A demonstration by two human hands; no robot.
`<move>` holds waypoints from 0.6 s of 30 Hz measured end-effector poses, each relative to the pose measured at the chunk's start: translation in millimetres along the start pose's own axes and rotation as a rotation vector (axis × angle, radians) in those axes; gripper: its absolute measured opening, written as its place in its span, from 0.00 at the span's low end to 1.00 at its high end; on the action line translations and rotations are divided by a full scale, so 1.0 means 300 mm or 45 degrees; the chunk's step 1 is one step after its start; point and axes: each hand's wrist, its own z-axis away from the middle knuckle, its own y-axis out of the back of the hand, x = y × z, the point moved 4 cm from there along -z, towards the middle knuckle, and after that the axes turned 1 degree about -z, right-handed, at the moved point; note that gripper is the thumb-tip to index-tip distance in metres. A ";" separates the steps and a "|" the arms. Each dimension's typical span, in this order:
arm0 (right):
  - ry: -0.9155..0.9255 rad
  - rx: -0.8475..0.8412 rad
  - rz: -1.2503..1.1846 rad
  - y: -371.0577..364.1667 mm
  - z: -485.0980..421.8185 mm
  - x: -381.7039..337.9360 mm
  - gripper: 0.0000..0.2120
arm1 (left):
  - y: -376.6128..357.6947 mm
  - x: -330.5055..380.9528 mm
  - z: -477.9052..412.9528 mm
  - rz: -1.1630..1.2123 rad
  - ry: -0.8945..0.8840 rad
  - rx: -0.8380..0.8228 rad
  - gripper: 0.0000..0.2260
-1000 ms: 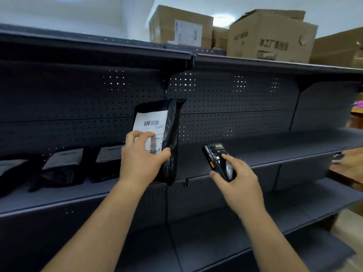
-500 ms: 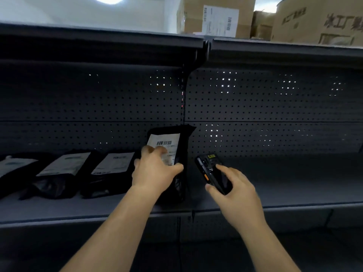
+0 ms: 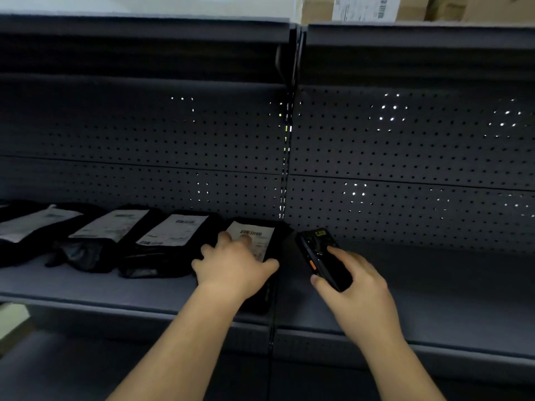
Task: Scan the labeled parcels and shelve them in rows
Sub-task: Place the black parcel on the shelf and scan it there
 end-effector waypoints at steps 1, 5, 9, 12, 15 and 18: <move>0.000 -0.001 -0.010 -0.004 -0.005 0.011 0.26 | -0.002 -0.001 0.004 -0.010 0.000 -0.007 0.33; -0.015 -0.004 -0.040 -0.026 -0.014 0.036 0.27 | -0.013 0.024 -0.027 0.003 0.025 -0.004 0.33; -0.008 -0.026 -0.048 -0.039 -0.032 0.035 0.26 | -0.033 0.035 -0.088 0.037 0.049 0.025 0.33; -0.017 -0.031 -0.046 -0.041 -0.040 0.029 0.26 | -0.049 0.036 -0.124 0.043 0.051 0.055 0.33; -0.013 -0.026 -0.030 -0.038 -0.040 0.016 0.26 | -0.059 0.043 -0.153 0.030 0.045 0.041 0.33; -0.015 -0.018 -0.019 -0.032 -0.034 0.002 0.26 | -0.065 0.041 -0.166 0.018 0.029 0.040 0.34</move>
